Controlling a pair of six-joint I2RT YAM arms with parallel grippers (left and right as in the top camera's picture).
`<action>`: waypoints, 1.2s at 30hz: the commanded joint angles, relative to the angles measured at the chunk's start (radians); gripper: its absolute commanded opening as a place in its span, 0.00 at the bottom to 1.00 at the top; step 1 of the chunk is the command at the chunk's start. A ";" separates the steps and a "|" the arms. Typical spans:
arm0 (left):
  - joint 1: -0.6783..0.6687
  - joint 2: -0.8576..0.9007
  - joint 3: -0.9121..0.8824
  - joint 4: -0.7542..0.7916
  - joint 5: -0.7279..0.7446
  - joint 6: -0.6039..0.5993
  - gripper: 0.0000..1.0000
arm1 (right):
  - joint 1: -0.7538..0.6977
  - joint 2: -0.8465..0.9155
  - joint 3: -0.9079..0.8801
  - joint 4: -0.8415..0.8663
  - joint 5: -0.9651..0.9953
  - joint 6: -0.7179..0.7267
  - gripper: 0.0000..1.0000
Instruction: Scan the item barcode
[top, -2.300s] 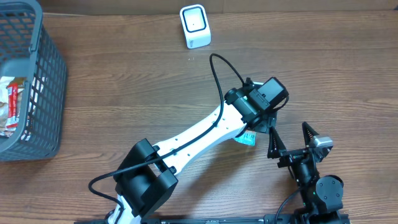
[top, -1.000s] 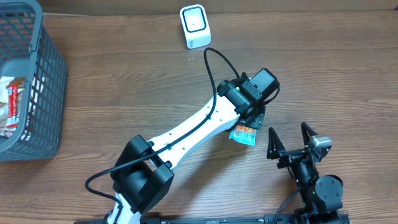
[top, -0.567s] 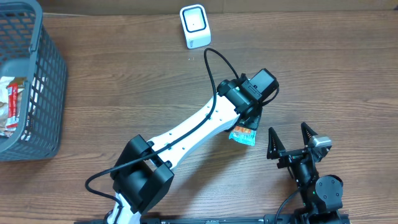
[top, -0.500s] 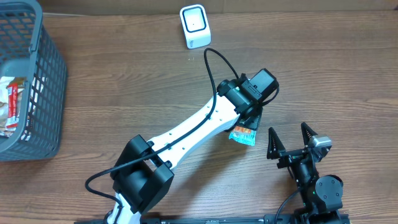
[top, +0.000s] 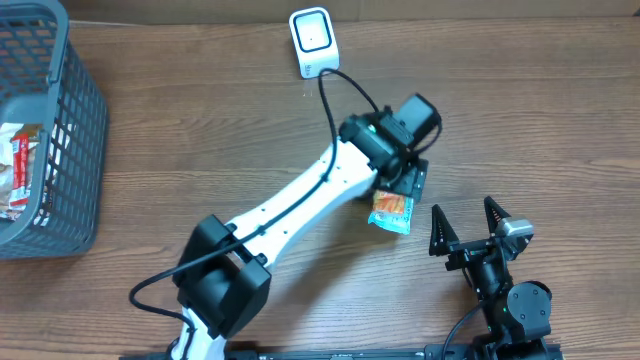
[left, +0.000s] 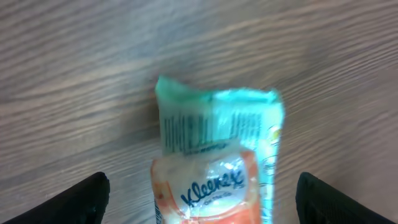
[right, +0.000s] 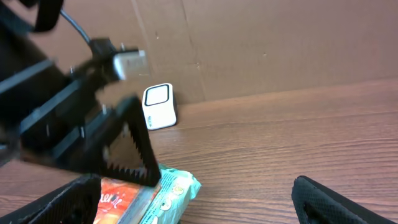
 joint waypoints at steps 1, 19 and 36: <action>0.046 -0.032 0.043 -0.014 0.153 0.052 0.85 | -0.005 -0.007 -0.011 0.005 0.010 -0.003 1.00; 0.097 -0.029 0.032 -0.132 0.304 0.169 0.92 | -0.005 -0.007 -0.011 0.005 0.010 -0.003 1.00; 0.077 -0.004 -0.062 -0.063 0.275 0.114 0.76 | -0.005 -0.007 -0.011 0.005 0.010 -0.003 1.00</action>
